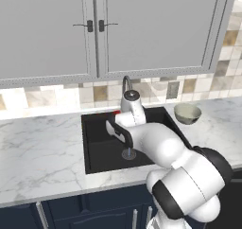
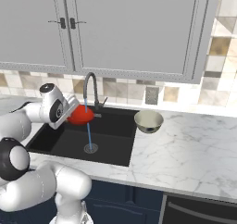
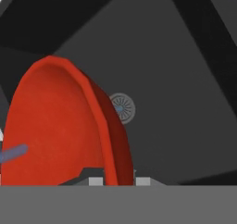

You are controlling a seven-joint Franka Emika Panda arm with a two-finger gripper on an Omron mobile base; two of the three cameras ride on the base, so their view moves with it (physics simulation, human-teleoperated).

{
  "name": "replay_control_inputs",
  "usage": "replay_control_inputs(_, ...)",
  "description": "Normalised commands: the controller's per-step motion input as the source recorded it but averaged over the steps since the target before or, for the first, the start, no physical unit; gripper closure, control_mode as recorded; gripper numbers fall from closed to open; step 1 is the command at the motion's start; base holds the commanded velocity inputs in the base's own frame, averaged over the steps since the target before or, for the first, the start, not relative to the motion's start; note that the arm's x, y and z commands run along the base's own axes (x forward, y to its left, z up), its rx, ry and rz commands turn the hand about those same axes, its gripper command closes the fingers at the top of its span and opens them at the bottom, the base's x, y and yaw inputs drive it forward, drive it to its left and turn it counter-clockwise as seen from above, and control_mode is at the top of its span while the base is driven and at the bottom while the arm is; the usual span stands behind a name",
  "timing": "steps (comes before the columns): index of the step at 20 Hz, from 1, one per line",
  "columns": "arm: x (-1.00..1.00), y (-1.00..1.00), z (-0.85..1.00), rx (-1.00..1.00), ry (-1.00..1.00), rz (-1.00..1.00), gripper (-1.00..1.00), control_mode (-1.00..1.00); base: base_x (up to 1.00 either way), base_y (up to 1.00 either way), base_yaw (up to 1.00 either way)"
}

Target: Rinse each bowl for a few seconds and place them down in the sink or on the counter.

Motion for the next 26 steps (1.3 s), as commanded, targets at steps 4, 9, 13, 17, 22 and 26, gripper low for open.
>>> replay_control_inputs(4, 0.17, 0.04, -0.02, 0.0, 0.02, -0.1, 1.0, -1.0, 0.0, 0.0, 0.0)
replay_control_inputs(9, 0.03, 0.19, 0.0, 0.0, 0.01, -0.1, 1.0, -1.0, 0.0, 0.0, 0.0)
replay_control_inputs(13, 0.0, 0.35, 0.0, 0.0, 0.0, -0.1, 1.0, -1.0, 0.0, 0.0, 0.0)
replay_control_inputs(17, 0.0, 0.47, 0.0, 0.0, 0.0, -0.1, 1.0, -1.0, 0.0, 0.0, 0.0)
replay_control_inputs(22, 0.02, 0.42, 0.06, 0.0, 0.01, -0.08, 1.0, -1.0, 0.0, 0.0, 0.0)
replay_control_inputs(26, 0.0, 0.36, 0.22, 0.0, 0.02, -0.06, 1.0, -1.0, 0.0, 0.0, 0.0)
